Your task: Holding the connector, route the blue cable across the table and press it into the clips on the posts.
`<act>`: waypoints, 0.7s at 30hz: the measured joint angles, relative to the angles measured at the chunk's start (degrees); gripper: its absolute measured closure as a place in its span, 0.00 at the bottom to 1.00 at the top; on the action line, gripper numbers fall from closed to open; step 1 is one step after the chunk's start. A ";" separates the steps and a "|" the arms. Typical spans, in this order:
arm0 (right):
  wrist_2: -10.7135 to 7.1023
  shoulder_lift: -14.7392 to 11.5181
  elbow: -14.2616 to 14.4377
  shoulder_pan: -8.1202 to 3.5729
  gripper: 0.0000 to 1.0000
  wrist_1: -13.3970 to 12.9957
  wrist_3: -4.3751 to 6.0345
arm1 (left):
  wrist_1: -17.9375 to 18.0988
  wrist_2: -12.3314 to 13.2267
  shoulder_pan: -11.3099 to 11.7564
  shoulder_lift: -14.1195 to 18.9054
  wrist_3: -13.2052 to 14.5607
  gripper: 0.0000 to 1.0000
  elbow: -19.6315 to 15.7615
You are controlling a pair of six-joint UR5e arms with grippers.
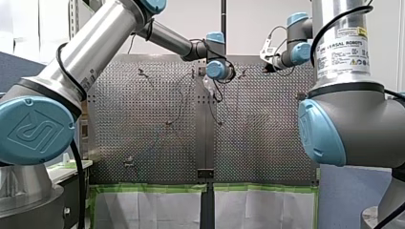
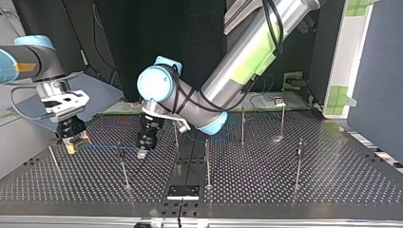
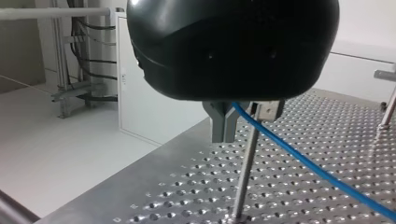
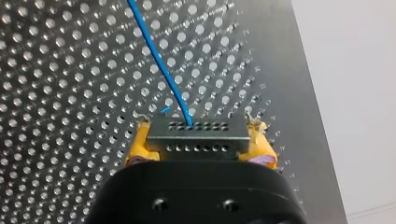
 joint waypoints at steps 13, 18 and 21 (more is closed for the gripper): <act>-2.19 0.48 -0.11 -2.26 1.00 -0.19 0.58 | -1.46 -1.59 -2.83 0.00 1.20 0.98 -1.30; -2.39 1.01 -0.12 -2.84 1.00 -0.21 0.62 | 0.27 -1.05 -2.21 -0.05 0.97 0.98 -1.33; -2.39 1.38 -0.14 -3.15 1.00 -0.33 0.63 | 0.93 0.16 -1.05 -0.66 0.74 0.98 -1.06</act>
